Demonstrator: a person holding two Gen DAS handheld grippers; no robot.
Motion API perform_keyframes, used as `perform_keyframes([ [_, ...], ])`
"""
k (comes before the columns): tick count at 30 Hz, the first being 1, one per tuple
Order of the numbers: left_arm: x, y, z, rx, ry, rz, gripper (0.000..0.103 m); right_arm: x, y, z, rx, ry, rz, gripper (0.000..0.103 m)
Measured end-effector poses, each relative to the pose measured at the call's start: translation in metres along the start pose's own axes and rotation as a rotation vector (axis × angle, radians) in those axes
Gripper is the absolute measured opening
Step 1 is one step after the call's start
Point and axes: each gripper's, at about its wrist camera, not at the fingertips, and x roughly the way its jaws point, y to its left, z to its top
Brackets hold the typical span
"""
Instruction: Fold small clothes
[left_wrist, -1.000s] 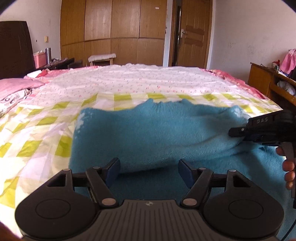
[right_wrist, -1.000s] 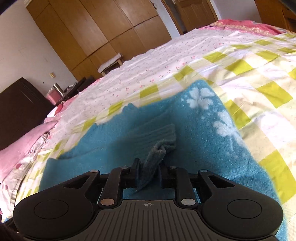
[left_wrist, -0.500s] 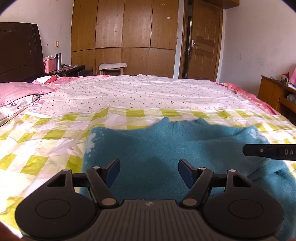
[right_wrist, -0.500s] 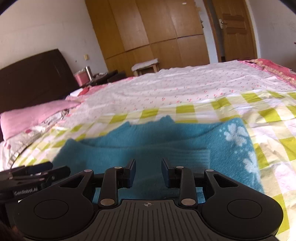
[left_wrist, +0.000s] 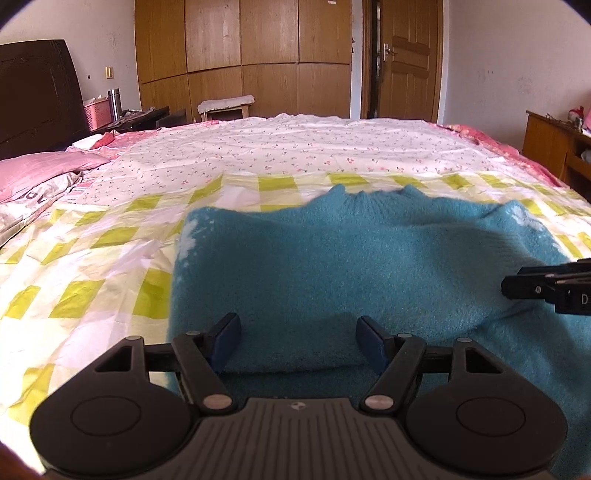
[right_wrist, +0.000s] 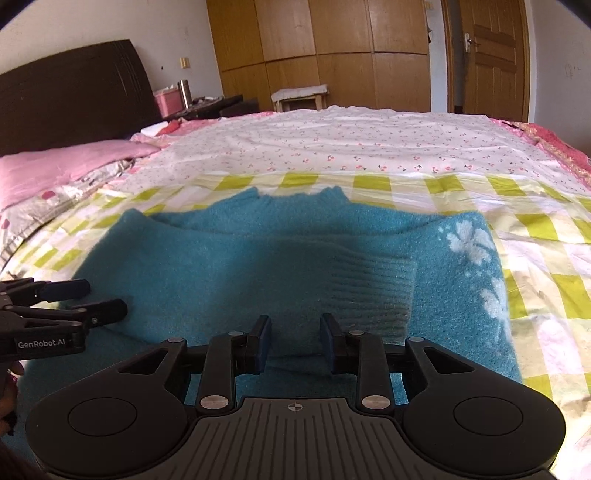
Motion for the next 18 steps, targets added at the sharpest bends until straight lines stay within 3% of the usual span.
perform_keyframes([
  [5,-0.01,-0.003,0.003,-0.009,0.0,-0.015,0.074,-0.013,0.003,0.007,0.029,-0.003,0.02,0.03],
  [18,-0.062,-0.013,-0.009,0.018,-0.033,-0.041,0.074,-0.074,0.014,-0.013,0.002,-0.004,0.067,0.03],
])
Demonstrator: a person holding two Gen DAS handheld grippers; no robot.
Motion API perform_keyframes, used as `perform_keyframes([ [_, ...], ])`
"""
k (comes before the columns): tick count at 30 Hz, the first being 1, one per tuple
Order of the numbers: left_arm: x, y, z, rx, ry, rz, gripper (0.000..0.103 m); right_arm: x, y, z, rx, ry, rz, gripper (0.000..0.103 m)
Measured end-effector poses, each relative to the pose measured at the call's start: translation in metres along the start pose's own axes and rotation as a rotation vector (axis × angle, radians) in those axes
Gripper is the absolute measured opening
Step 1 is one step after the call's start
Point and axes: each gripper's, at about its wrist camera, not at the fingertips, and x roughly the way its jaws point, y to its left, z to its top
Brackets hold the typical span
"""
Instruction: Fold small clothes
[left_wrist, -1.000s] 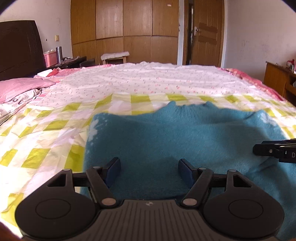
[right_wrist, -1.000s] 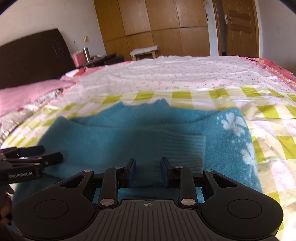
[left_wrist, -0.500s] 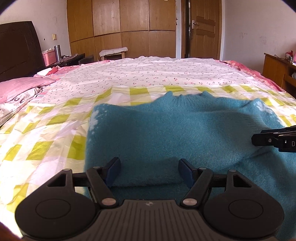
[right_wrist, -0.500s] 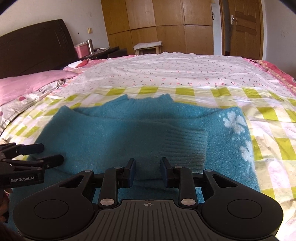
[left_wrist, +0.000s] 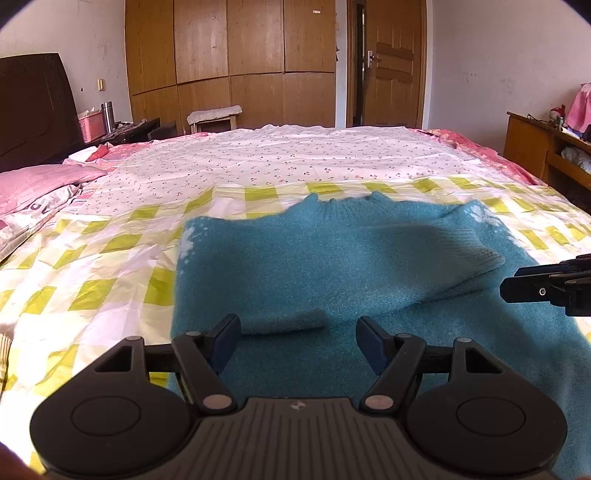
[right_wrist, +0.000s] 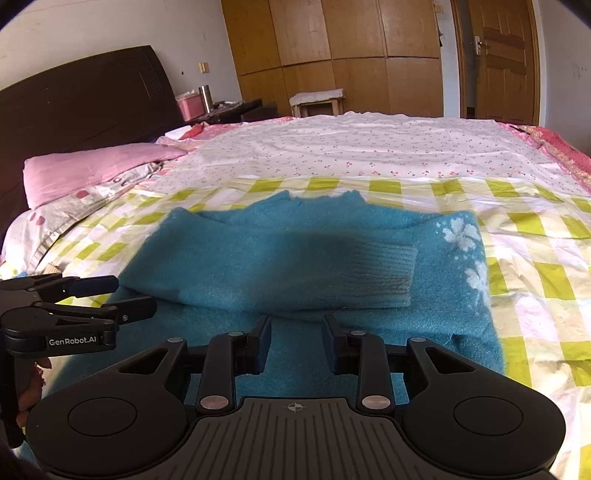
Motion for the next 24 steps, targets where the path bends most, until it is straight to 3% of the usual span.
perform_keyframes([
  [24,-0.082,-0.02,-0.029,0.034,-0.037,-0.027,0.074,-0.081,0.018,-0.041,-0.005,-0.008,0.008,0.031],
])
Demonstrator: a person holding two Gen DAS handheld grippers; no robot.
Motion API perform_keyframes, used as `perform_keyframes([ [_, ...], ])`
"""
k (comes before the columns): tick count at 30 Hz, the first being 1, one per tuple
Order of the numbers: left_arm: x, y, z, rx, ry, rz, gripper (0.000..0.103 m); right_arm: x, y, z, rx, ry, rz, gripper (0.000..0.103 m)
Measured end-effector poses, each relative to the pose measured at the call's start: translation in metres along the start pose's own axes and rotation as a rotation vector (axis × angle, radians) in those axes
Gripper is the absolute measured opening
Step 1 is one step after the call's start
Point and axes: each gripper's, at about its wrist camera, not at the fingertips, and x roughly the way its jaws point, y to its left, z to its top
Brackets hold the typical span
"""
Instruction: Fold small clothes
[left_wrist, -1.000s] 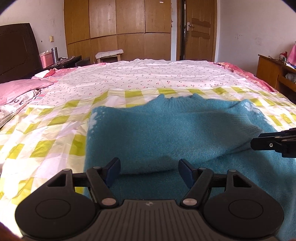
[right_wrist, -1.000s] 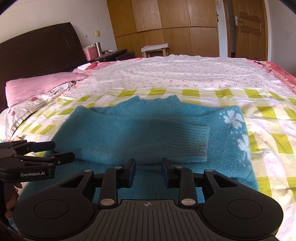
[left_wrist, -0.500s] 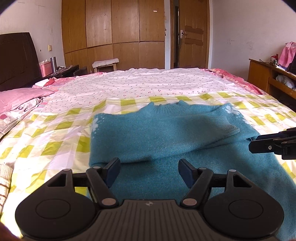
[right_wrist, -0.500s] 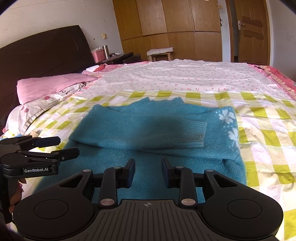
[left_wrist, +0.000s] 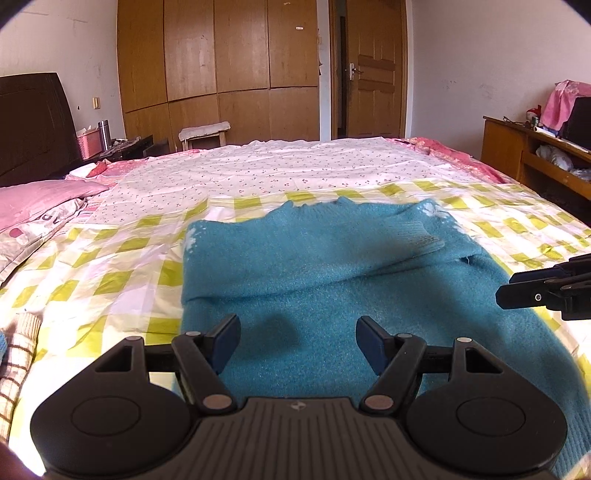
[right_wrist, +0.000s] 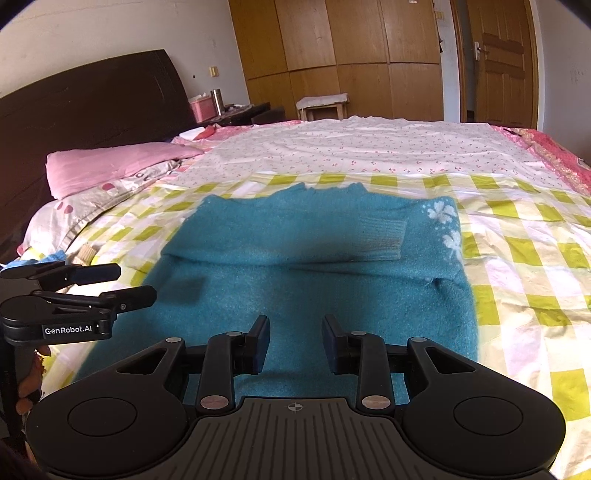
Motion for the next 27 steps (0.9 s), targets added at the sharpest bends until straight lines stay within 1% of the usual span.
perform_keyframes([
  [8,-0.023,0.001,-0.029,-0.015,0.036,-0.006,0.074,-0.021,-0.004,-0.026,0.015,0.023,-0.008,0.033],
  [12,-0.033,0.006,-0.052,-0.042,0.088,-0.006,0.074,-0.031,-0.011,-0.043,0.033,0.045,-0.012,0.034],
  [17,-0.046,0.01,-0.077,-0.04,0.142,0.017,0.074,-0.044,-0.019,-0.062,0.042,0.08,-0.029,0.036],
  [22,-0.057,0.021,-0.093,-0.069,0.179,0.032,0.074,-0.059,-0.034,-0.083,0.056,0.132,-0.07,0.041],
  [24,-0.058,0.023,-0.096,-0.078,0.201,0.032,0.074,-0.064,-0.04,-0.09,0.062,0.157,-0.086,0.042],
  [27,-0.061,0.025,-0.103,-0.07,0.224,0.04,0.074,-0.068,-0.046,-0.103,0.087,0.195,-0.095,0.044],
])
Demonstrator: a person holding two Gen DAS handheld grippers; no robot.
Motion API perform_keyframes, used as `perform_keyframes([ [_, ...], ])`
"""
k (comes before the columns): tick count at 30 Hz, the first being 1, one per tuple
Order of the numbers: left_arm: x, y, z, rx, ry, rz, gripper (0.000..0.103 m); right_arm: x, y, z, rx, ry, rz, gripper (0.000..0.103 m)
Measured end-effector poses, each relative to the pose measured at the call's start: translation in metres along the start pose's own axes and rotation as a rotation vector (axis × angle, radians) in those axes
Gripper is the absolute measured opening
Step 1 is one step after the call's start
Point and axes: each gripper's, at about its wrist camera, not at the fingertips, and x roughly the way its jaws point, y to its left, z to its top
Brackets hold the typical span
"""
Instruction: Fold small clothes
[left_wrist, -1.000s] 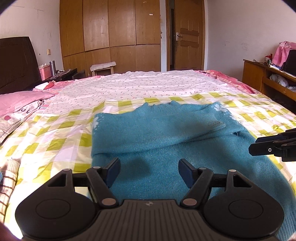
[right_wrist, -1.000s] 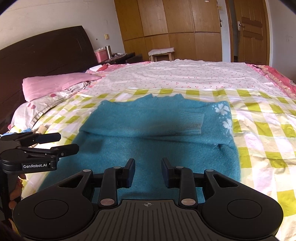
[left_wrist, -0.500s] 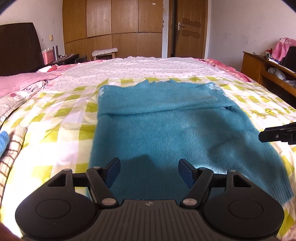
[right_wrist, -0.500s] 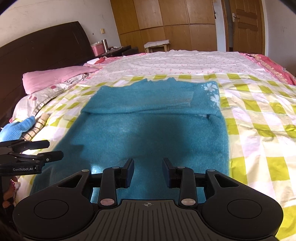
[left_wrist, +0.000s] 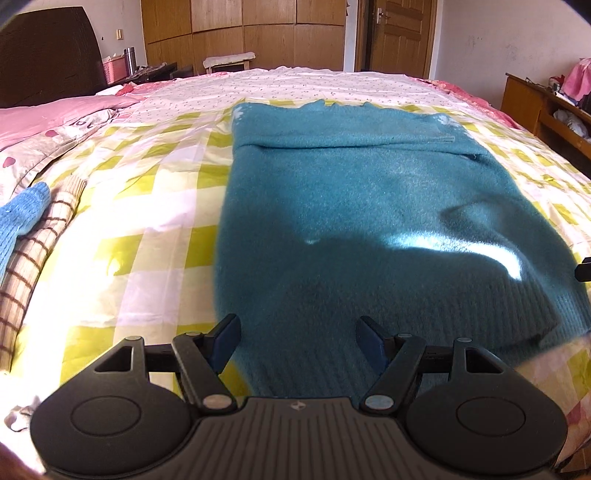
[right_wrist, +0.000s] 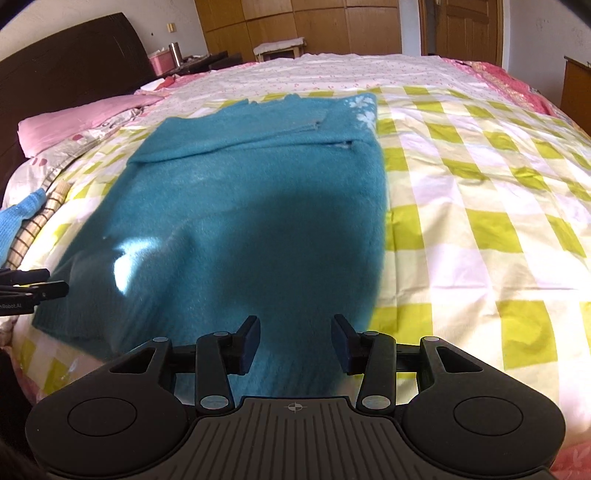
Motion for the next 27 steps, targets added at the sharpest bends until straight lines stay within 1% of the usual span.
perform_keyframes([
  [2,0.0,0.001,-0.004,0.002,0.016,0.007,0.074,0.003,-0.003,-0.008,0.017,0.034,0.009,0.047],
  [4,0.0,0.003,-0.006,-0.007,0.033,0.008,0.074,0.005,-0.002,-0.015,0.009,0.051,0.0,0.05],
  [8,0.006,0.008,-0.009,-0.035,0.067,0.007,0.074,0.011,0.001,-0.022,-0.011,0.083,-0.028,0.051],
  [12,0.011,0.009,-0.009,-0.053,0.086,-0.013,0.076,0.013,0.003,-0.023,-0.013,0.092,-0.033,0.053],
  [14,0.013,0.009,-0.009,-0.054,0.088,-0.014,0.076,0.013,0.002,-0.022,-0.018,0.104,-0.032,0.047],
  [16,0.012,0.008,-0.009,-0.05,0.087,-0.014,0.075,0.012,0.001,-0.02,-0.038,0.112,-0.048,0.028],
  [18,0.01,0.007,-0.009,-0.035,0.09,-0.008,0.069,0.011,-0.003,-0.017,-0.036,0.121,-0.064,0.013],
  [19,0.009,0.006,-0.01,-0.025,0.091,0.001,0.067,0.011,-0.007,-0.015,-0.031,0.128,-0.067,0.011],
  [20,0.008,0.006,-0.009,-0.014,0.092,0.013,0.063,0.01,-0.011,-0.014,-0.028,0.135,-0.07,0.01],
  [21,0.006,0.005,-0.01,-0.003,0.093,0.027,0.061,0.01,-0.013,-0.014,-0.03,0.137,-0.077,0.01],
  [24,0.001,0.004,-0.01,0.025,0.1,0.071,0.058,0.006,-0.012,-0.013,-0.058,0.138,-0.091,0.009],
  [27,-0.003,0.007,-0.012,0.029,0.11,0.088,0.058,0.0,-0.012,-0.011,-0.069,0.132,-0.092,0.009],
])
